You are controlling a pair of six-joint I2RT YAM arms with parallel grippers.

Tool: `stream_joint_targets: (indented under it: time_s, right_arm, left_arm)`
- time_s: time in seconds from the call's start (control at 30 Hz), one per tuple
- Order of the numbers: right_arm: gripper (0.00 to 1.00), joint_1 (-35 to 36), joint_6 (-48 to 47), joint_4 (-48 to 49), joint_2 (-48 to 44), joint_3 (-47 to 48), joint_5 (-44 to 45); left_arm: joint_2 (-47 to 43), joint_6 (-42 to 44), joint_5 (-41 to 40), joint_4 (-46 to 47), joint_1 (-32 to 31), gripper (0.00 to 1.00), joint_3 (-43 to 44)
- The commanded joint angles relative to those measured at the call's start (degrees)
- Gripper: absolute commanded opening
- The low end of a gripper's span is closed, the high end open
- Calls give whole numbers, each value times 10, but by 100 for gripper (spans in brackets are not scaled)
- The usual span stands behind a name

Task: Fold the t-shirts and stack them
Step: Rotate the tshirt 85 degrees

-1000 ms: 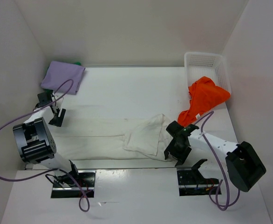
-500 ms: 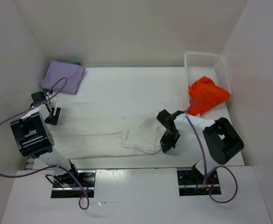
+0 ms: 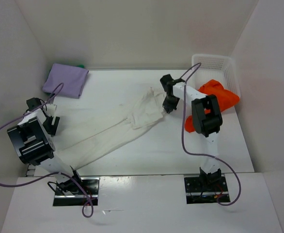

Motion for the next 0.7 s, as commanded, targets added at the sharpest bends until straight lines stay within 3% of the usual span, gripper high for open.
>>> stream_joint_targets:
  time_s: [0.0, 0.1, 0.13, 0.2, 0.27, 0.33, 0.47, 0.6, 0.67]
  right_arm:
    - [0, -41, -78, 5, 82, 123, 61]
    - [20, -34, -143, -26, 179, 343, 108]
    - [36, -28, -160, -63, 208, 401, 129]
    - [53, -21, -192, -102, 264, 557, 149]
    - [74, -29, -198, -87, 265, 576, 99]
    - [80, -30, -219, -86, 233, 590, 100]
    - [83, -37, -237, -51, 85, 466, 49]
    - [99, 2, -245, 21, -116, 196, 39]
    - [99, 53, -233, 47, -223, 46, 8]
  left_arm:
    - [-30, 20, 10, -54, -8, 92, 26]
    - [-45, 31, 10, -87, -44, 92, 26]
    - [-51, 31, 10, -93, -56, 92, 26]
    - [-51, 23, -8, -101, -91, 92, 26]
    - [-51, 17, -14, -107, -109, 92, 21]
    - [-51, 12, -14, -112, -131, 92, 21]
    - [-51, 1, -20, -112, -161, 92, 15]
    - [-56, -18, -36, -106, -168, 92, -14]
    - [-68, -18, -23, -106, -168, 92, -22]
